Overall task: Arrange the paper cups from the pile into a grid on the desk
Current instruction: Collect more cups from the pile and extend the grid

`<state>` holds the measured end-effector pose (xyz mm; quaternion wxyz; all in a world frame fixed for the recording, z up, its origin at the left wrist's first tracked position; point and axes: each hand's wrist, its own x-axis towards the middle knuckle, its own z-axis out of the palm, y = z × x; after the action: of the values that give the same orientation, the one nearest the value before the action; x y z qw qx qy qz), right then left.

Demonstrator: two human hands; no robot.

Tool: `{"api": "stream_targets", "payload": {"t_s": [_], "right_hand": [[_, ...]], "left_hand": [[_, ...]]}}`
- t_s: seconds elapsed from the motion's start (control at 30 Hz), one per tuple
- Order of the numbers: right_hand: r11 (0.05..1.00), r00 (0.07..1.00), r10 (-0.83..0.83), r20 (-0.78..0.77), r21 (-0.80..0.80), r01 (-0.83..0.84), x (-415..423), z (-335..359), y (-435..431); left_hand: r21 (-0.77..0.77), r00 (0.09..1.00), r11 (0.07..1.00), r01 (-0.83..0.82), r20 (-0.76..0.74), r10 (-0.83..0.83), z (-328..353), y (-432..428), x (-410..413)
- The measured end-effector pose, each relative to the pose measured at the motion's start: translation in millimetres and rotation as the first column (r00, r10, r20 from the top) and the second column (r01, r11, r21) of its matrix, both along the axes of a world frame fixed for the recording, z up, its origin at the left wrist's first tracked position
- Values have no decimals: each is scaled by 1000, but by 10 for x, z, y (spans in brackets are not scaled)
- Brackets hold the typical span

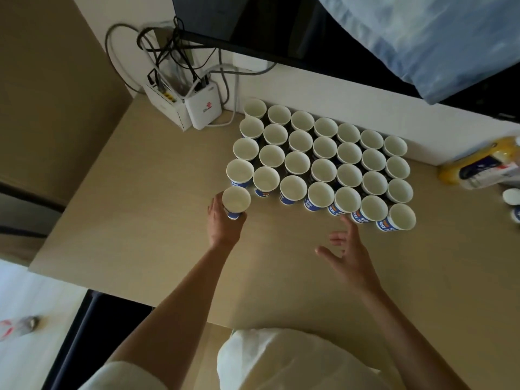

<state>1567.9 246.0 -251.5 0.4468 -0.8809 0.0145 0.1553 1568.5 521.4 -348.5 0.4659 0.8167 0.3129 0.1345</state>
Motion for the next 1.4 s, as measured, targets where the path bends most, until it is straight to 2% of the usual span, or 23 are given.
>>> {"api": "stream_targets", "payload": {"t_s": [0.37,0.6,0.87,0.93,1.03,1.17,1.27,1.4], "right_hand": [[1000,998,-14,-55,-13,13,7,-50,-44],[999,995,-32,-95,0,33,-20,-84,-75],[979,973,-194,-123,35,200,-64,-130,-358],[963,960,-254,-120,57,262,-97,-128,-474],[934,936,-336,-105,91,345,-157,-122,-718],[881,890,-447,-86,128,455,-298,-75,-1092],[826,845,-530,-73,180,534,-468,-7,-1458],[790,814,-579,-46,217,574,-642,36,-1969]], "left_hand": [[16,1000,1000,5,-28,-5,-111,66,137],[-65,994,998,23,-104,-30,-110,64,45],[-131,940,975,-180,-314,132,57,-546,-505],[-149,955,980,-130,-284,83,161,-824,-536],[-229,976,973,39,-200,-86,325,-1267,-495],[-259,941,923,285,-106,-320,598,-1835,-392],[-237,910,888,394,-40,-414,852,-2306,-357],[-227,885,860,456,17,-465,1074,-2915,-432]]}}
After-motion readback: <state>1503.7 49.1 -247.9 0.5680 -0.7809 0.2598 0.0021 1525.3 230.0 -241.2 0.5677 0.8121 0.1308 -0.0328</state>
